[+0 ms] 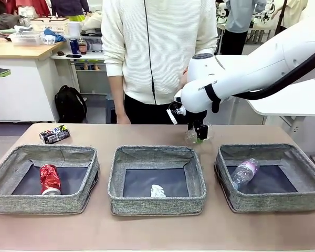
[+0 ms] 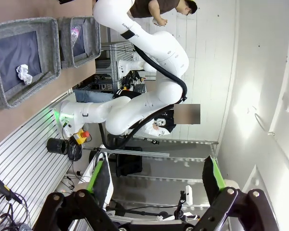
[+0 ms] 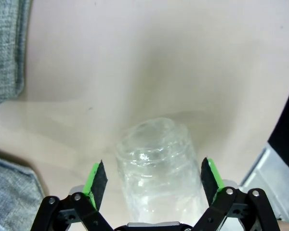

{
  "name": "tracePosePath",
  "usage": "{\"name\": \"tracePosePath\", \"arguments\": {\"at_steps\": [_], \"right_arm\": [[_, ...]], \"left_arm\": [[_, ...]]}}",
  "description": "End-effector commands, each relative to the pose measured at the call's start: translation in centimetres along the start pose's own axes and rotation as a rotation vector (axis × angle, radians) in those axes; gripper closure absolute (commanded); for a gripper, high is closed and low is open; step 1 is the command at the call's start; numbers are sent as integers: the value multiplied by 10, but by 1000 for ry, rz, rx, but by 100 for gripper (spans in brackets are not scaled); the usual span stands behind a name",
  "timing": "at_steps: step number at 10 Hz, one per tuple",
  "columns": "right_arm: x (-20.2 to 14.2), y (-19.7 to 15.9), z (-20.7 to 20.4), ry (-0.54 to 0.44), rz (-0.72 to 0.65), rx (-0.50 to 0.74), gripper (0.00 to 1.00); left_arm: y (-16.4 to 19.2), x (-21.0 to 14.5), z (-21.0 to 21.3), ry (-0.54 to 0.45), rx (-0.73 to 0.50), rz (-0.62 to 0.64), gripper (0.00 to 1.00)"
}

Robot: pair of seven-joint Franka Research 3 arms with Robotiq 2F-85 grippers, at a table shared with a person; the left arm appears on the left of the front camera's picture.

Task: Sort the waste into the appropriate baskets.
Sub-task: Pick up the waste item pointed out by the person.

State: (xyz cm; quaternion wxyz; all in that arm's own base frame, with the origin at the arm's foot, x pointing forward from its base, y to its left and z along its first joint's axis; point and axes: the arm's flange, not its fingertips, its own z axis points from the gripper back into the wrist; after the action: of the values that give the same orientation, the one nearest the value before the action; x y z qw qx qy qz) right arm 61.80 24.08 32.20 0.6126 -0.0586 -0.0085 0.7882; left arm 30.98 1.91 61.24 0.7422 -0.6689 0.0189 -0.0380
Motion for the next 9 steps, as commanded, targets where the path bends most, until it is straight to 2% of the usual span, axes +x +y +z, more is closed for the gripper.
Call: {"name": "tracePosePath", "arguments": {"at_steps": [1, 4, 5, 6, 7, 9], "right_arm": [[-5, -4, -2, 48, -42, 13, 0], [-9, -4, -5, 54, -62, 15, 0], [-10, -4, -5, 56, -54, 13, 39], [-10, -4, -5, 61, -57, 16, 60], [-10, -4, -5, 64, -52, 19, 99], [-11, -3, -5, 68, -58, 21, 100]], "left_arm": [[0, -3, -1, 4, -22, -18, 0], [0, -3, -1, 4, -22, -18, 0], [0, -3, -1, 4, -22, -18, 0], [0, -3, -1, 4, -22, -18, 0], [0, -3, -1, 4, -22, -18, 0], [0, -3, -1, 4, -22, -18, 0]]}}
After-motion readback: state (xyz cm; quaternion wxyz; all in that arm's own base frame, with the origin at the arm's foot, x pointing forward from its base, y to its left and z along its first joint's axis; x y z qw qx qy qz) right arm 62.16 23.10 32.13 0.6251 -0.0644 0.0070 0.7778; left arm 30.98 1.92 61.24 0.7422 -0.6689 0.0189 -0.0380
